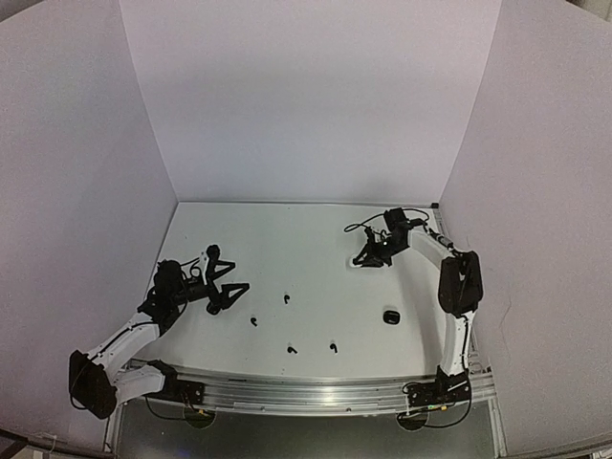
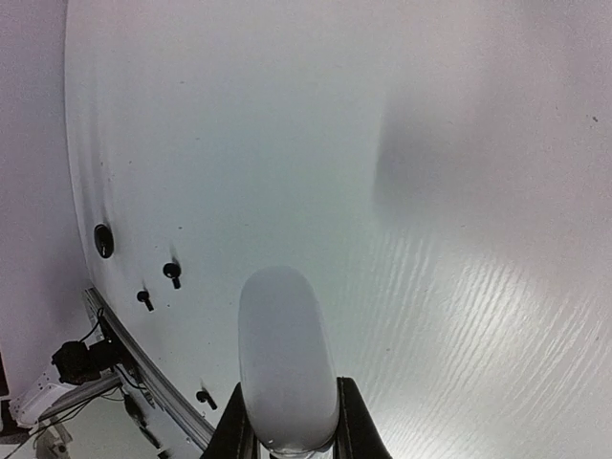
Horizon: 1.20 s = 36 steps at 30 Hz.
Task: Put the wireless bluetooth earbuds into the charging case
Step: Place the charging case with the earbuds at the center of the board.
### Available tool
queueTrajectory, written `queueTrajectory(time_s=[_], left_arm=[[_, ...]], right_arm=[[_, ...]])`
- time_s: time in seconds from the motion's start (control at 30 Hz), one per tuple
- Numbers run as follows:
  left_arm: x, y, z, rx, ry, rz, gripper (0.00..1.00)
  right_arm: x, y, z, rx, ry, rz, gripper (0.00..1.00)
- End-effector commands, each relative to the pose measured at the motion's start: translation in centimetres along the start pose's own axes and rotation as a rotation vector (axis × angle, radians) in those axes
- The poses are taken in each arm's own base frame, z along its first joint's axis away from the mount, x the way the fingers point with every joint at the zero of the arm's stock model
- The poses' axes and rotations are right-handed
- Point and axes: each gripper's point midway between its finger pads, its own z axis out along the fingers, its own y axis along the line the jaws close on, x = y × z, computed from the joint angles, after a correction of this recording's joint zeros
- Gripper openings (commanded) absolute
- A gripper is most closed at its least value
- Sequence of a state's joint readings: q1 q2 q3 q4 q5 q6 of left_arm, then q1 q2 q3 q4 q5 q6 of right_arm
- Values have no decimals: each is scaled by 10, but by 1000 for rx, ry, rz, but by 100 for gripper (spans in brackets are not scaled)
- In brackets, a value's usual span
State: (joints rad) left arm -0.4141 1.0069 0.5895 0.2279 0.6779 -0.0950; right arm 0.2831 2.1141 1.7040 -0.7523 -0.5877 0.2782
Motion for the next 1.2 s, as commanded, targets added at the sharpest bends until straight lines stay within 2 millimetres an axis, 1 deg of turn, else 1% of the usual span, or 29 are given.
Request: queueTrajectory(time_s=[0.0, 0.1, 0.2, 0.33, 0.4, 0.5, 0.6, 0.73, 0.83, 0.87, 1.07, 1.17], left_arm=[[-14, 5, 7, -4, 0, 38, 100], [-12, 10, 12, -10, 15, 39, 100], [-10, 14, 16, -13, 22, 45, 100], [-8, 19, 20, -26, 34, 54, 100], [-6, 22, 21, -33, 39, 57, 100], [-6, 25, 23, -42, 48, 55, 99], [-6, 27, 24, -47, 58, 86, 100], [-7, 29, 26, -54, 56, 87, 100], [-8, 28, 25, -55, 56, 92, 100], [-8, 29, 25, -57, 57, 95, 99], [-7, 30, 25, -60, 63, 97, 100], [-6, 29, 26, -54, 64, 98, 99]], right_arm=[[-3, -10, 7, -62, 95, 45, 0], [-6, -25, 16, -58, 125, 62, 0], [-10, -36, 18, -65, 135, 92, 0], [-8, -56, 18, -58, 157, 127, 0], [-7, -61, 21, -63, 175, 140, 0], [-2, -64, 27, -78, 211, 161, 0], [1, -71, 30, -52, 223, 168, 0], [-3, -81, 34, -9, 220, 169, 18], [-6, -83, 34, 3, 215, 176, 26], [-6, -84, 34, 4, 216, 180, 31], [-7, -84, 31, 26, 207, 184, 43], [-8, -81, 27, 30, 199, 180, 51]])
